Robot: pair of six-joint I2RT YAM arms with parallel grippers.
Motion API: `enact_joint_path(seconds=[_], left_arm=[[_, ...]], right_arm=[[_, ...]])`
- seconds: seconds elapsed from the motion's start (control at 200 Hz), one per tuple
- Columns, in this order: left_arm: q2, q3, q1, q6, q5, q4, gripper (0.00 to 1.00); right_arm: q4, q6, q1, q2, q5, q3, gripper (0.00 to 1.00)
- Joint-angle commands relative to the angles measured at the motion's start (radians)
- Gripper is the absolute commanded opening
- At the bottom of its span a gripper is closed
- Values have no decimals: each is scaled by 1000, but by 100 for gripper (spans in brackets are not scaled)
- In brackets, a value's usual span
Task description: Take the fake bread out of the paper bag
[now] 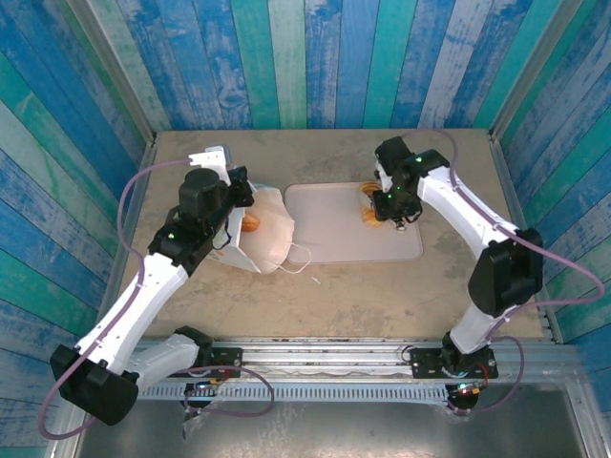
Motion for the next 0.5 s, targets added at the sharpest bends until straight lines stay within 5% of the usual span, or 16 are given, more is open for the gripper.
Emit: enact_joint_path(seconds=[0.0, 0.285, 0.496], left_arm=[[2, 24, -2, 38, -16, -51, 0], [-10, 12, -2, 43, -36, -37, 0], [12, 23, -2, 28, -35, -32, 0]], right_arm=[[30, -63, -3, -102, -53, -18, 46], [339, -157, 24, -386, -393, -221, 45], [391, -255, 150, -433, -479, -278, 45]])
